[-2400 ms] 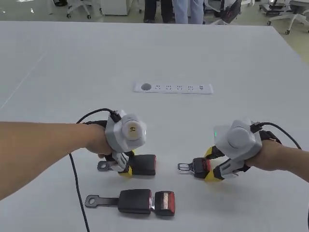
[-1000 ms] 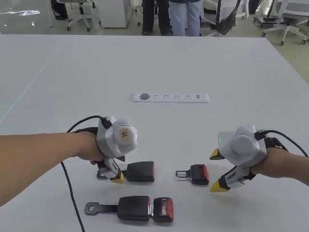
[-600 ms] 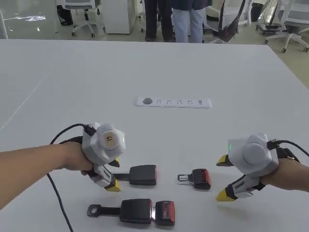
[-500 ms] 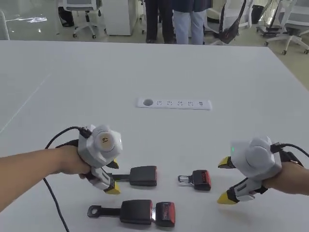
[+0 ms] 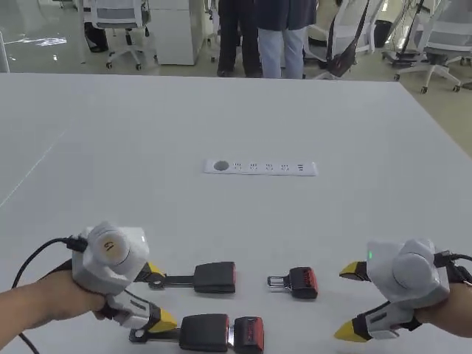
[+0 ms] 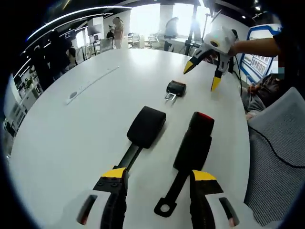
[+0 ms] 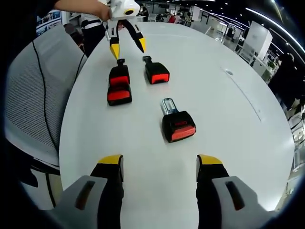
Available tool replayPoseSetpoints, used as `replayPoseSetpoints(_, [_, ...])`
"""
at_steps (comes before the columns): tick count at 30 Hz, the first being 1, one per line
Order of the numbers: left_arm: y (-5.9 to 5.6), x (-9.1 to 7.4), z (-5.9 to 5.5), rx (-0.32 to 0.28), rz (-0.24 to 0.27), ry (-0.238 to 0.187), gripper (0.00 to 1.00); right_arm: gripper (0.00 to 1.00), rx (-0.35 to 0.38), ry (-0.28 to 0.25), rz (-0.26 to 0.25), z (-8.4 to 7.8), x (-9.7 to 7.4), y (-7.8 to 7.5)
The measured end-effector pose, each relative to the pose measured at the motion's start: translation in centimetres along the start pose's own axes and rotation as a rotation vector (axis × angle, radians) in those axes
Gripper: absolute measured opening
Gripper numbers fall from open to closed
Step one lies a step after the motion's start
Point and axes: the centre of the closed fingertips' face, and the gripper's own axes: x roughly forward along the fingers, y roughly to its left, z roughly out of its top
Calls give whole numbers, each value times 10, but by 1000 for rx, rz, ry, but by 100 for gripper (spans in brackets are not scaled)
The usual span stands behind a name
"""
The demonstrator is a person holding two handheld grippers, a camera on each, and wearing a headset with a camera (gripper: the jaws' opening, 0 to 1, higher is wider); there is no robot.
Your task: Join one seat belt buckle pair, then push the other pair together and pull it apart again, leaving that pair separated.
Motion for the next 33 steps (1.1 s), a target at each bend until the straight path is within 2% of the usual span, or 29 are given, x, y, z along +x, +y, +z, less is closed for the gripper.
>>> replayPoseSetpoints(2, [-1, -2, -4, -11, 17, -21, 56, 62, 9, -7, -3, 1, -3, 7])
replayPoseSetpoints(6, [3, -8, -9, -42, 72, -116, 61, 64, 52, -48, -30, 4, -4, 12])
replayPoseSetpoints(8, [-2, -12, -10, -48, 73, -143, 64, 65, 57, -57, -37, 5, -6, 17])
replayPoseSetpoints(11, [-13, -18, -15, -45, 90, -160, 74, 68, 73, -83, -56, 10, -8, 24])
replayPoseSetpoints(14, [-17, -22, -19, -60, 116, -199, 77, 73, 94, -118, -83, 13, -7, 28])
replayPoseSetpoints(15, [-13, -22, -25, -73, 127, -224, 79, 75, 112, -133, -101, 14, -6, 28])
replayPoseSetpoints(17, [-20, -25, -23, -89, 140, -260, 83, 77, 143, -163, -117, 16, -6, 32])
replayPoseSetpoints(19, [-23, -27, -21, -103, 160, -275, 86, 80, 165, -187, -129, 19, -7, 35])
replayPoseSetpoints(23, [-20, -30, -20, -135, 208, -328, 92, 90, 231, -261, -187, 23, -10, 34])
replayPoseSetpoints(24, [-16, -29, -24, -151, 216, -344, 93, 93, 236, -271, -198, 23, -11, 34])
replayPoseSetpoints(28, [-12, -30, -27, -148, 240, -363, 99, 100, 266, -307, -214, 28, -13, 40])
replayPoseSetpoints(29, [-10, -29, -29, -147, 244, -368, 100, 99, 262, -311, -217, 27, -12, 42])
replayPoseSetpoints(31, [-15, -31, -24, -147, 249, -374, 100, 99, 261, -321, -223, 25, -10, 43])
replayPoseSetpoints(33, [-12, -29, -29, -137, 256, -379, 100, 99, 259, -339, -226, 25, -9, 47])
